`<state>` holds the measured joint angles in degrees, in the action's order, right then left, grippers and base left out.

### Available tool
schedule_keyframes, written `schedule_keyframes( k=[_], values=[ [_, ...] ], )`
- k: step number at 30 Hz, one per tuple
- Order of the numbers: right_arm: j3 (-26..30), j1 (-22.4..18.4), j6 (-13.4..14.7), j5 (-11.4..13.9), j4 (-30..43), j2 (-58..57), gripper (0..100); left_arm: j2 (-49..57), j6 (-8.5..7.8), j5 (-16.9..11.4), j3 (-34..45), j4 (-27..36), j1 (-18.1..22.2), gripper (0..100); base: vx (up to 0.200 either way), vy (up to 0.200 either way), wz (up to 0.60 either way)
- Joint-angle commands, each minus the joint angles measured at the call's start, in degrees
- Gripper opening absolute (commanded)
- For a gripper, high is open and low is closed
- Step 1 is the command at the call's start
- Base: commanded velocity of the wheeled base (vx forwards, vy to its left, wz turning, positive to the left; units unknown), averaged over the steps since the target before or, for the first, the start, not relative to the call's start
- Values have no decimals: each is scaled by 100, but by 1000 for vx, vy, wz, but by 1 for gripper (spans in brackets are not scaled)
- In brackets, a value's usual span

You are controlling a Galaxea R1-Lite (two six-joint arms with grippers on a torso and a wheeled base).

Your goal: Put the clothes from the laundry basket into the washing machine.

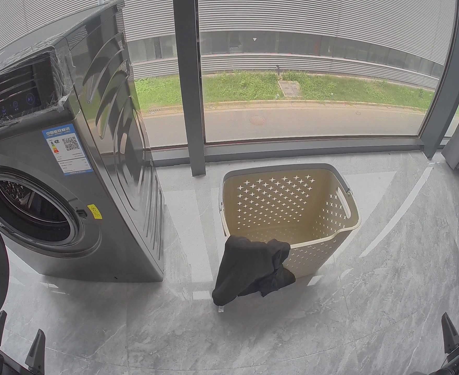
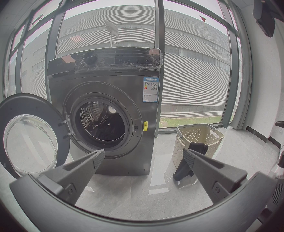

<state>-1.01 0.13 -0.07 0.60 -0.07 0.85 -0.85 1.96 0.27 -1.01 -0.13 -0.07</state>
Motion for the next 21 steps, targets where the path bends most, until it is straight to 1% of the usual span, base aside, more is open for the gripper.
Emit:
schedule_keyframes(
  k=[1, 9, 15, 18, 21],
  values=[
    [101, 4, -1, 2, -1, -59, 100, 85, 6, 0, 101, -4, -10, 100, 200, 0, 0],
    [101, 4, -1, 2, -1, -59, 100, 85, -12, 0, 101, -4, -1, 100, 200, 0, 0],
    [101, 4, -1, 2, -1, -59, 100, 85, -29, 17, 101, 5, -1, 100, 0, 0, 0],
    [101, 4, -1, 2, -1, -59, 100, 85, -3, 8, 101, -4, -10, 100, 0, 0, 0],
    [101, 4, -1, 2, -1, -59, 100, 85, -3, 0, 101, 5, -10, 100, 200, 0, 0]
  ],
)
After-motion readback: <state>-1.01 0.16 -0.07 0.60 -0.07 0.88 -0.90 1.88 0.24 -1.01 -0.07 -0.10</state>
